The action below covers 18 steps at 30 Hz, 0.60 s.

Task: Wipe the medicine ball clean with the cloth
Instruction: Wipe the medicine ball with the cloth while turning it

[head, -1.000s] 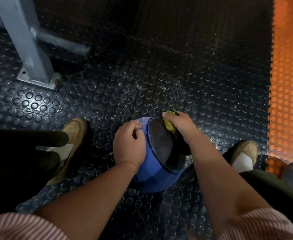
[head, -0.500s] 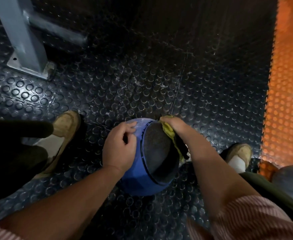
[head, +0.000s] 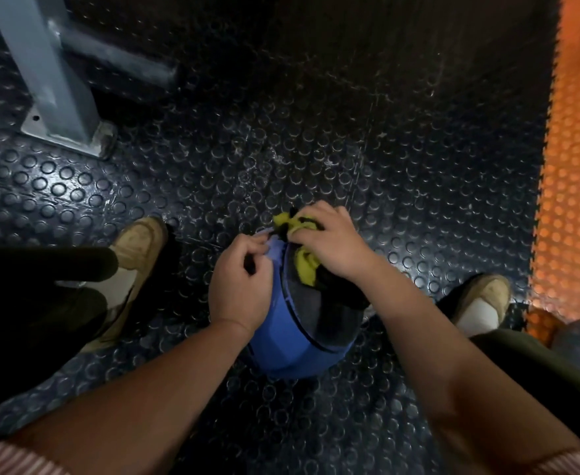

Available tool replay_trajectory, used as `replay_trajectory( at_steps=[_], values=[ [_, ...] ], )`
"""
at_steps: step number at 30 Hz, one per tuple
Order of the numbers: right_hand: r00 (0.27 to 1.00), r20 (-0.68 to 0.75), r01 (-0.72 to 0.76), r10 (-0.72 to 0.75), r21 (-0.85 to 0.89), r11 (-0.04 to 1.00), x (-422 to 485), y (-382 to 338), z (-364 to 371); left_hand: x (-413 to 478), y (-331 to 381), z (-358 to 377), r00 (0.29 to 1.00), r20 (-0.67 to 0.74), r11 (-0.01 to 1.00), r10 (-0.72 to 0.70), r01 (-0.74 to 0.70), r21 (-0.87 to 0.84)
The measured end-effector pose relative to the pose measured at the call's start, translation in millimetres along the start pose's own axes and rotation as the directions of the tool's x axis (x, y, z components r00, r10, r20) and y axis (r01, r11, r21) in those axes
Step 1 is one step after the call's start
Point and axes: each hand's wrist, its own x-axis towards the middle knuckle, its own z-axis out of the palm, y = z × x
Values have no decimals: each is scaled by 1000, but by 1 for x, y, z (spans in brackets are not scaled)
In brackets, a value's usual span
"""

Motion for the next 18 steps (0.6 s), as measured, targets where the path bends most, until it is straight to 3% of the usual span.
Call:
replay_trajectory(
  at_steps=[1, 3, 4, 6, 8, 10, 11, 13, 16, 18],
  values=[
    [997, -22, -66, 70, 145, 987, 1, 7, -4, 1, 0, 0, 1000, 15, 1000, 1, -1, -4],
    [957, 8, -263, 289, 438, 860, 8, 17, -14, 4, 3, 1, 999, 41, 1000, -1, 1, -9],
    [932, 46, -336, 359, 483, 809, 12, 22, -17, 5, 5, 3, 999, 46, 1000, -9, 10, -11],
    [919, 63, -376, 389, 433, 819, 18, 25, -17, 6, 9, 6, 999, 41, 1000, -15, 16, -11],
    [943, -1, -312, 334, 355, 881, 19, 16, -13, 7, 11, 8, 999, 13, 999, -36, 36, -6],
    [985, -48, -153, 163, 164, 974, 11, 2, -4, 10, 8, 6, 998, -18, 998, -61, 62, 31],
    [998, -47, -35, 33, -27, 999, 5, -5, 1, 13, 7, 5, 997, -28, 996, -69, 70, 50],
    [985, -35, 152, -167, -259, 954, -9, -20, 9, 17, 4, 3, 997, -37, 995, -65, 67, 78],
    [987, -27, 154, -160, -165, 974, -10, -10, 5, 14, 4, 0, 999, -20, 995, -35, 37, 87],
    [995, -76, -47, 62, 191, 980, -1, 9, -5, 8, 4, -2, 999, 25, 999, -31, 31, 30]
  ],
)
